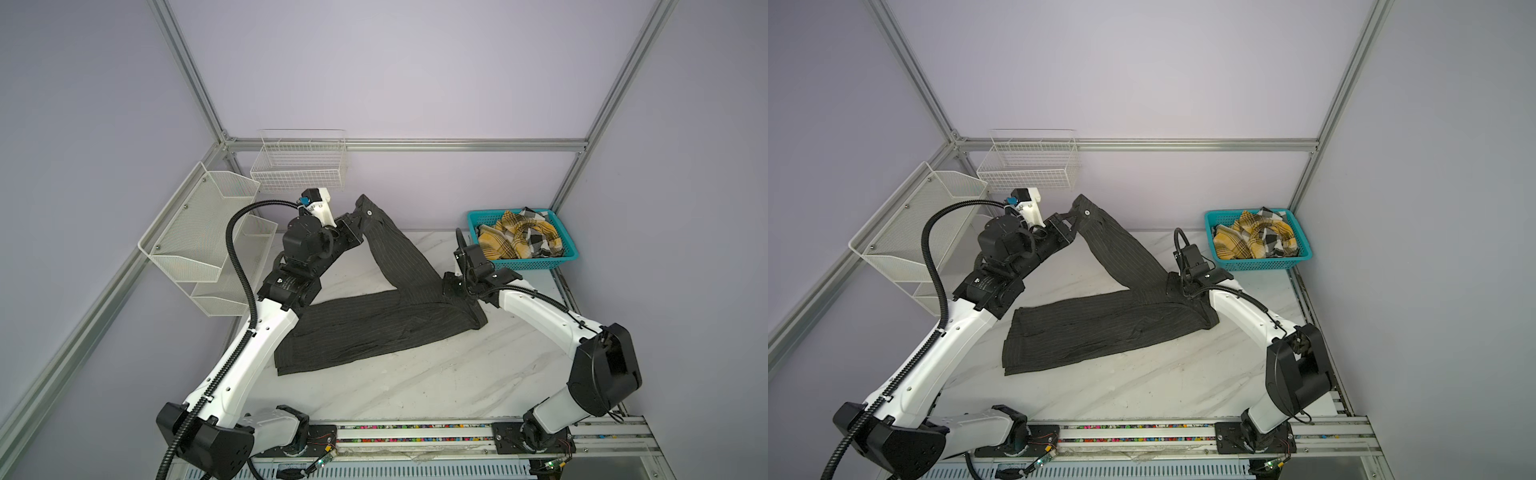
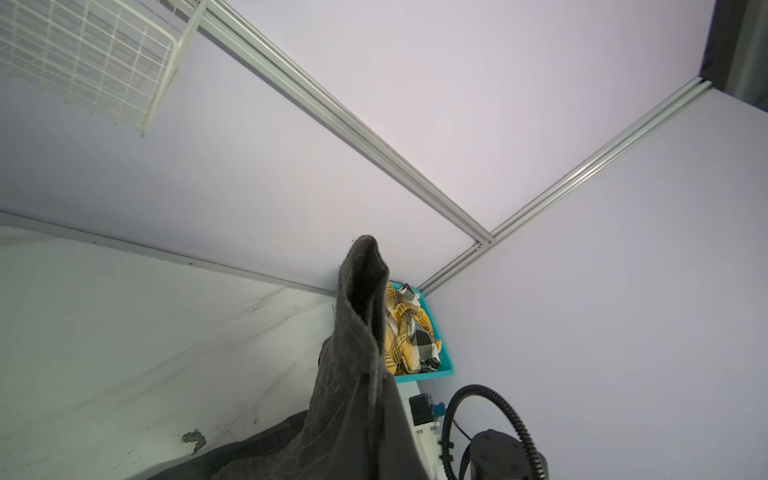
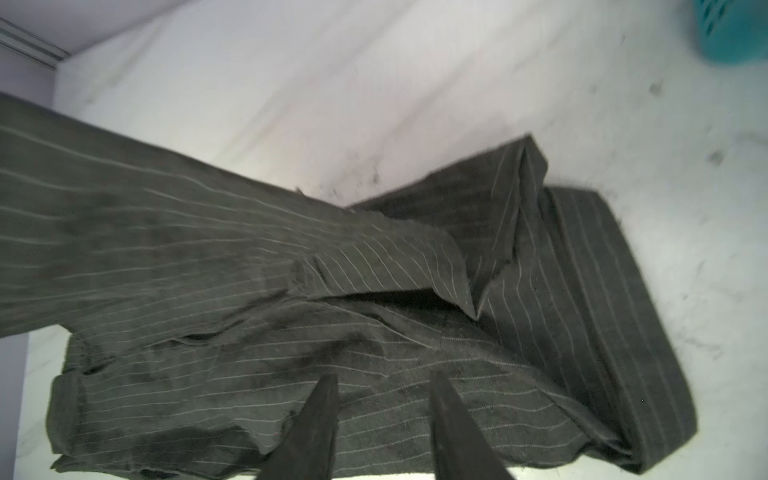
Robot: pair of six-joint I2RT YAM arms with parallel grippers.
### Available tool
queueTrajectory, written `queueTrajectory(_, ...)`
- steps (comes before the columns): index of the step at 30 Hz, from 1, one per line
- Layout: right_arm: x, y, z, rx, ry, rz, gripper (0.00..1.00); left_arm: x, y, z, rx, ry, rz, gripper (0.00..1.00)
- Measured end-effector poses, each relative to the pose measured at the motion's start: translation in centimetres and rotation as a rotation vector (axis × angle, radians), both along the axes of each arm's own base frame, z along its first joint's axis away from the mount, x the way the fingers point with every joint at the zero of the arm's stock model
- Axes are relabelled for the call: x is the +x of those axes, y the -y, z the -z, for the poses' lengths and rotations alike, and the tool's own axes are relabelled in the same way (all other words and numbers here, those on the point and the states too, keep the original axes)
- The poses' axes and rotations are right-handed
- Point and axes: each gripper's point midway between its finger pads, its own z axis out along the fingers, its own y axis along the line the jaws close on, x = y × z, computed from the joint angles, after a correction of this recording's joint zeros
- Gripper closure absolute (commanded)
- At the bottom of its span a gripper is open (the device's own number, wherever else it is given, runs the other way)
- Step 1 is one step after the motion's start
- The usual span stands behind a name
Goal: Fold and stack the long sleeve shirts
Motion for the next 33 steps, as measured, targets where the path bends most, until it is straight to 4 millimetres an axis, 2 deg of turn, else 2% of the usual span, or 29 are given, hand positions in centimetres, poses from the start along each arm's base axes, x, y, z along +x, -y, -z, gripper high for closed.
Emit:
queueTrajectory(3, 0.6, -0.8, 3.4, 0.011, -0.074, 0.003, 0.74, 0.5, -0.2, 1.9, 0.017, -0.063, -0.055, 1.00)
queueTrajectory(5, 1.9, -1.3, 5.6, 0.007, -0.109, 0.007, 0.74, 1.2, -0.6, 3.2, 0.031, -0.104, -0.092, 1.00)
queueTrajectory(8, 3.3, -0.9, 8.6, -0.013, -0.146, 0.031, 0.74, 1.8, -1.1, 5.2, 0.053, -0.164, -0.138, 1.00)
queueTrajectory(10, 4.0, -0.1, 10.0, -0.026, -0.169, 0.051, 0.74, 1.8, -1.7, 6.2, 0.074, -0.199, -0.179, 1.00)
queueTrajectory(13, 5.0, 0.5, 11.0, -0.030, -0.180, 0.069, 0.74, 1.3, -3.4, 7.4, 0.116, -0.246, -0.269, 1.00)
queueTrajectory(15, 5.7, 0.6, 10.8, -0.023, -0.169, 0.073, 0.74, 0.8, -4.7, 8.4, 0.149, -0.289, -0.326, 1.00)
queueTrajectory(17, 5.9, 0.5, 10.7, -0.020, -0.164, 0.061, 0.67, 0.2, -5.8, 9.3, 0.178, -0.327, -0.366, 1.00)
queueTrajectory(20, 5.7, 0.3, 10.6, -0.007, -0.159, 0.045, 0.56, -0.7, -6.8, 10.9, 0.199, -0.364, -0.400, 1.00)
queueTrajectory(23, 4.8, 0.3, 10.4, 0.009, -0.165, 0.035, 0.51, -1.5, -7.3, 12.5, 0.214, -0.409, -0.415, 1.00)
queueTrajectory(28, 2.9, -1.0, 8.2, 0.086, -0.144, -0.008, 0.50, -1.1, -6.5, 12.5, 0.175, -0.414, -0.386, 1.00)
queueTrajectory(33, 1.4, -4.6, 4.5, 0.161, -0.025, -0.102, 0.45, 0.9, -4.0, 12.1, 0.132, -0.428, -0.336, 1.00)
